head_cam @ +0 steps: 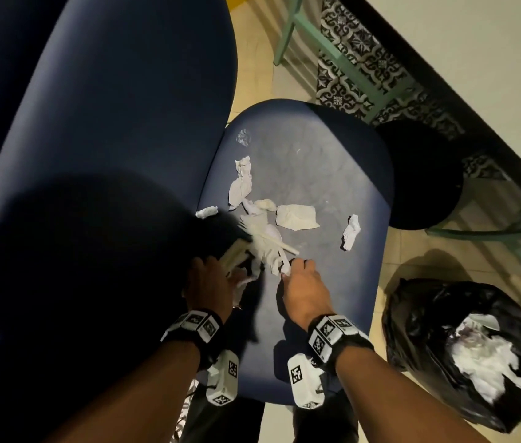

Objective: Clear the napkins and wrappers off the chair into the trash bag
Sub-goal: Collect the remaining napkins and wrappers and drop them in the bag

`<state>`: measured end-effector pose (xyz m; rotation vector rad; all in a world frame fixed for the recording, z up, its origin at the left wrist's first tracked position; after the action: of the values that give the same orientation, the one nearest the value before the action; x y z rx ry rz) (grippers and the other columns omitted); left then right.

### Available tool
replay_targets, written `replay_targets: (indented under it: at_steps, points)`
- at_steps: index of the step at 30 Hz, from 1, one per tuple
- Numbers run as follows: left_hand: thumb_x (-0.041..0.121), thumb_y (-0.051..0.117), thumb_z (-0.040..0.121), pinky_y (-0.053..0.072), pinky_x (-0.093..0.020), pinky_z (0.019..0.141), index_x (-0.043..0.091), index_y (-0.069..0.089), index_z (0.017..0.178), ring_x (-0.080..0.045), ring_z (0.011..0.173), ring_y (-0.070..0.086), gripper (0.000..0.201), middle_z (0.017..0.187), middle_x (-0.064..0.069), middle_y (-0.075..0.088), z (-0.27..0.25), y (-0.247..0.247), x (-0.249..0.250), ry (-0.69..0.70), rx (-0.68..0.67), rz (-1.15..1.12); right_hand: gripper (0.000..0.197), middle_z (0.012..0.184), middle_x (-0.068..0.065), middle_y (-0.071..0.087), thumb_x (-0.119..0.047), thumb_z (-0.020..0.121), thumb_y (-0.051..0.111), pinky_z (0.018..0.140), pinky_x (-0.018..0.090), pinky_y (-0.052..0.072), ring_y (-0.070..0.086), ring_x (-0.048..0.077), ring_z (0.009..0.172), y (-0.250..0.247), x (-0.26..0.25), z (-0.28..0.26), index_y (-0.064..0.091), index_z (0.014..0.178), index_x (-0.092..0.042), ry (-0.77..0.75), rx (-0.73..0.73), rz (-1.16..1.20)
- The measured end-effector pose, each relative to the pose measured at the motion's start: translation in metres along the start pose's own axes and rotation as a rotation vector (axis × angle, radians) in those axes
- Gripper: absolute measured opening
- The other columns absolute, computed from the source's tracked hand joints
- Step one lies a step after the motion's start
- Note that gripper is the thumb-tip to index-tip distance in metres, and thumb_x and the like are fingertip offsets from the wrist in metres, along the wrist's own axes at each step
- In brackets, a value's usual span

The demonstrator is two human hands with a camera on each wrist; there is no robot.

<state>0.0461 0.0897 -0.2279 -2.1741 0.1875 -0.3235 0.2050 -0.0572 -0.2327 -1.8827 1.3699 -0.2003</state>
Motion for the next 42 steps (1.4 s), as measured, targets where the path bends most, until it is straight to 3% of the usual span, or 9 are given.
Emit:
replay_targets:
  at_steps: [4, 9, 14, 19, 25, 30, 33, 38, 42]
  points:
    - [0.052, 0.07, 0.083, 0.052, -0.046, 0.073, 0.012, 0.064, 0.092, -0.036, 0.092, 0.06, 0.042, 0.101, -0.014, 0.057, -0.011, 0.006, -0.001, 0.1, 0.03, 0.091, 0.02, 0.103, 0.004, 0.06, -0.021, 0.103, 0.046, 0.075, 0.038, 0.046, 0.061, 0.026, 0.089, -0.018, 0.011, -0.029, 0.044, 0.122, -0.02, -0.005, -0.149, 0.012]
    - [0.005, 0.062, 0.091, 0.046, -0.035, 0.083, 0.01, 0.057, 0.11, -0.031, 0.105, 0.064, 0.02, 0.114, -0.012, 0.061, -0.021, -0.003, -0.015, 0.022, 0.075, -0.219, 0.031, 0.104, 0.005, 0.06, -0.005, 0.093, 0.052, 0.074, 0.042, 0.049, 0.064, 0.037, 0.094, -0.062, 0.03, -0.052, 0.046, 0.118, -0.023, -0.013, -0.047, -0.073]
    - [0.017, 0.063, 0.096, 0.044, -0.03, 0.07, 0.016, 0.049, 0.106, -0.029, 0.092, 0.069, 0.018, 0.096, -0.003, 0.062, -0.031, -0.017, -0.018, -0.049, 0.114, -0.285, 0.01, 0.092, 0.008, 0.059, -0.019, 0.1, 0.048, 0.066, 0.044, 0.047, 0.06, 0.041, 0.082, -0.102, 0.043, -0.04, 0.038, 0.099, -0.022, -0.01, 0.219, 0.066]
    - [0.05, 0.062, 0.094, 0.045, -0.036, 0.064, 0.008, 0.036, 0.131, -0.038, 0.088, 0.073, 0.061, 0.104, -0.018, 0.073, -0.029, -0.014, -0.027, -0.133, 0.051, -0.216, 0.053, 0.099, 0.015, 0.064, -0.052, 0.091, 0.069, 0.07, 0.041, 0.044, 0.063, 0.04, 0.09, -0.123, 0.067, 0.009, 0.033, 0.104, -0.015, 0.184, 0.428, 0.265]
    - [0.038, 0.056, 0.1, 0.055, -0.044, 0.077, 0.004, 0.035, 0.133, -0.037, 0.1, 0.073, 0.052, 0.112, -0.017, 0.072, -0.017, 0.001, -0.035, -0.127, -0.017, -0.015, 0.05, 0.126, 0.027, 0.063, -0.044, 0.096, 0.063, 0.087, 0.049, 0.046, 0.06, 0.049, 0.115, -0.099, 0.091, 0.059, 0.041, 0.123, -0.006, 0.425, 0.253, 0.222]
    - [0.012, 0.045, 0.1, 0.057, -0.046, 0.081, 0.007, 0.043, 0.127, -0.04, 0.103, 0.071, 0.028, 0.116, -0.018, 0.07, -0.02, 0.006, -0.04, -0.082, -0.053, 0.003, 0.012, 0.095, 0.012, 0.056, -0.02, 0.102, 0.049, 0.07, 0.044, 0.042, 0.057, 0.044, 0.086, -0.105, 0.046, 0.053, 0.04, 0.103, -0.012, 0.125, 0.283, 0.201]
    - [0.006, 0.047, 0.097, 0.057, -0.047, 0.082, 0.007, 0.047, 0.121, -0.042, 0.104, 0.069, 0.024, 0.119, -0.02, 0.065, -0.023, 0.006, -0.04, -0.056, -0.03, -0.065, 0.015, 0.076, 0.0, 0.049, -0.008, 0.099, 0.046, 0.059, 0.04, 0.037, 0.052, 0.035, 0.069, -0.1, -0.001, 0.039, 0.041, 0.113, -0.011, -0.12, 0.256, 0.149]
    - [0.001, 0.064, 0.089, 0.06, -0.044, 0.086, 0.015, 0.045, 0.117, -0.033, 0.105, 0.069, 0.037, 0.117, -0.014, 0.064, -0.027, -0.024, -0.022, -0.01, 0.101, -0.297, 0.063, 0.098, -0.001, 0.059, -0.067, 0.08, 0.07, 0.067, 0.04, 0.049, 0.062, 0.027, 0.08, -0.031, -0.055, 0.021, 0.037, 0.115, -0.027, -0.245, -0.001, 0.049]
    - [0.006, 0.054, 0.096, 0.057, -0.041, 0.082, 0.014, 0.045, 0.122, -0.034, 0.102, 0.069, 0.028, 0.114, -0.015, 0.068, 0.015, -0.063, 0.008, 0.021, 0.255, -0.457, 0.071, 0.108, 0.01, 0.056, -0.059, 0.075, 0.08, 0.071, 0.045, 0.053, 0.066, 0.038, 0.088, 0.002, -0.062, 0.029, 0.037, 0.115, -0.019, -0.195, 0.02, -0.112]
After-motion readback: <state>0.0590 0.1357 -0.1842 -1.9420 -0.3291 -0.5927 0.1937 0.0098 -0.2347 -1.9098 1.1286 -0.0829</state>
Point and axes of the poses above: each hand's wrist, its own z-axis towards the middle knuckle, its own y-axis out of the palm, x = y × z, the point moved 9 cm from there along z, towards the middle knuckle
